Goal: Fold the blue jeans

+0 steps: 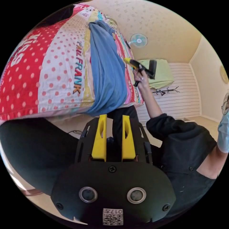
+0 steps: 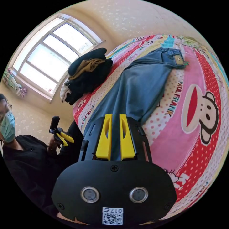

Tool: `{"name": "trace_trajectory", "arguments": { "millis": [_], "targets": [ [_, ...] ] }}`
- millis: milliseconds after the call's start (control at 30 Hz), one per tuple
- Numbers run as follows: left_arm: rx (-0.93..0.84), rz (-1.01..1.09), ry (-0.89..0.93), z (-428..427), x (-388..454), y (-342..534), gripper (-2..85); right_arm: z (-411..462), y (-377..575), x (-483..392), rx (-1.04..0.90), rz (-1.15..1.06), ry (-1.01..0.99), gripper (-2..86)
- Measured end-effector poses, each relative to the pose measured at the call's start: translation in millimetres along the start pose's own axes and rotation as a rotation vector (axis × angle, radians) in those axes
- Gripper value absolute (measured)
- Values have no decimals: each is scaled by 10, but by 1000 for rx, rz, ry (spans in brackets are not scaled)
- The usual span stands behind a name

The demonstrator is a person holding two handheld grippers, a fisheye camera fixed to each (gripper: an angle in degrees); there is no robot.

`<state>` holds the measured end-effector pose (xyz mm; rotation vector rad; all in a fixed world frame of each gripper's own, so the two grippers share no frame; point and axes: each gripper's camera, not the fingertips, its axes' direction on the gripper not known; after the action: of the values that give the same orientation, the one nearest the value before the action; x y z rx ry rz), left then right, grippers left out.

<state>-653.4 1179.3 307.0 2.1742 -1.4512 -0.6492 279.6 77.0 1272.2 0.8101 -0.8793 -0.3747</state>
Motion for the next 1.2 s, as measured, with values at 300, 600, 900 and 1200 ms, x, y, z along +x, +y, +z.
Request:
{"name": "trace_trajectory", "arguments": {
  "millis": [300,600,900,1200],
  "targets": [
    [60,10,-65,324,2,-775,96,-222,1992,435,266,352,-252,39],
    [157,-34,-131,203,214,-496,-6,-247,2273,383,327,328,-277,29],
    [149,-128,-288,-54,115,-248,2,-349,2347,386,317,330,-183,42],
    [314,-7,-194,-166,221,-409,109,-383,1949,358,335,321,-208,84]
  ]
}}
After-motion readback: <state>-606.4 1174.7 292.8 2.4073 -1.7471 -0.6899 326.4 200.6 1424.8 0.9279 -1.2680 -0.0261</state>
